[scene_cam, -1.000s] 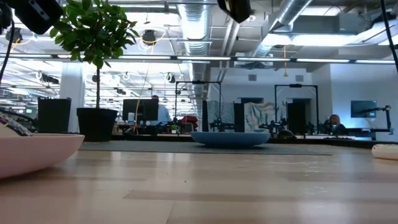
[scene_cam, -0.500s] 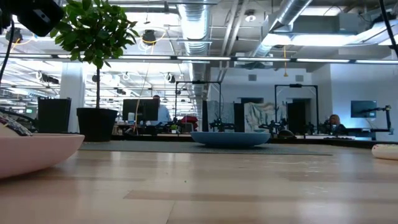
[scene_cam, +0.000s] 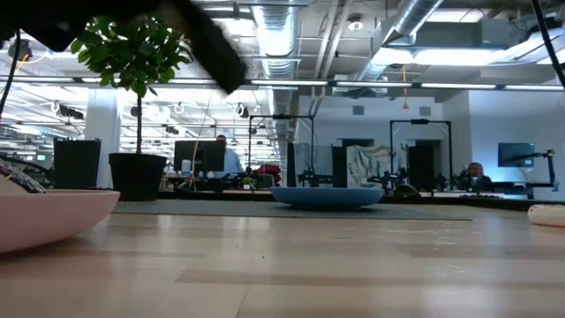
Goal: Pick & Place donuts
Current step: Put the big light blue donut on the light orange plate, then put the small white donut on the blue plate
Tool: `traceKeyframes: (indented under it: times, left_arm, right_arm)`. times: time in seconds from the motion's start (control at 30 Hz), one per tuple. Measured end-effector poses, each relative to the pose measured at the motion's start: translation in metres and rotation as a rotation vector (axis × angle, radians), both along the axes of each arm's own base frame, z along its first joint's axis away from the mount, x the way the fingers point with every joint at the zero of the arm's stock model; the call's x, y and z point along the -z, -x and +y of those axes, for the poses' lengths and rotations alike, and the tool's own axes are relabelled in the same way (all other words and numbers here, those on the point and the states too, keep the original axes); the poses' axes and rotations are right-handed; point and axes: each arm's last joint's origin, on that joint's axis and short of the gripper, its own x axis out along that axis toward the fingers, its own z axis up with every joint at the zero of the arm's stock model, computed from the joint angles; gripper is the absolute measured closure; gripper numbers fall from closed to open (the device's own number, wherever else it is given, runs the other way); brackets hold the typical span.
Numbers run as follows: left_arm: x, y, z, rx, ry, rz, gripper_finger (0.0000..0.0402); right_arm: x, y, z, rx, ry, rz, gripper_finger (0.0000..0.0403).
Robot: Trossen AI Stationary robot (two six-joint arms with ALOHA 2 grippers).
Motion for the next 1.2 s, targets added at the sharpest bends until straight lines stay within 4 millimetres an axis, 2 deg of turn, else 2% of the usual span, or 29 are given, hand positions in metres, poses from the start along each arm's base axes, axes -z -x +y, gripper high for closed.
traceKeyframes:
  times: [0.2, 0.43, 0.63, 0.8, 1.2]
  left_arm:
    - [0.001, 0.000, 0.000, -0.005, -0.007, 0.003, 0.0400]
    - [0.001, 0.000, 0.001, -0.005, -0.008, 0.003, 0.0400]
    - [0.001, 0.000, 0.001, -0.006, -0.008, 0.003, 0.0400]
    - [0.001, 0.000, 0.001, -0.006, -0.008, 0.003, 0.0400]
    - [0.001, 0.000, 0.001, -0.006, -0.008, 0.003, 0.0400]
  right_arm:
    - [0.028, -0.009, -0.001, -0.034, -0.077, 0.035, 0.0317]
    - [0.028, -0.015, -0.013, -0.039, -0.035, 0.046, 0.0317]
    - [0.030, -0.017, -0.018, -0.095, -0.078, 0.075, 0.0304]
    - [0.031, -0.017, -0.018, -0.105, -0.055, 0.076, 0.0271]
    - [0.031, -0.022, -0.027, -0.088, -0.051, 0.075, 0.0150]
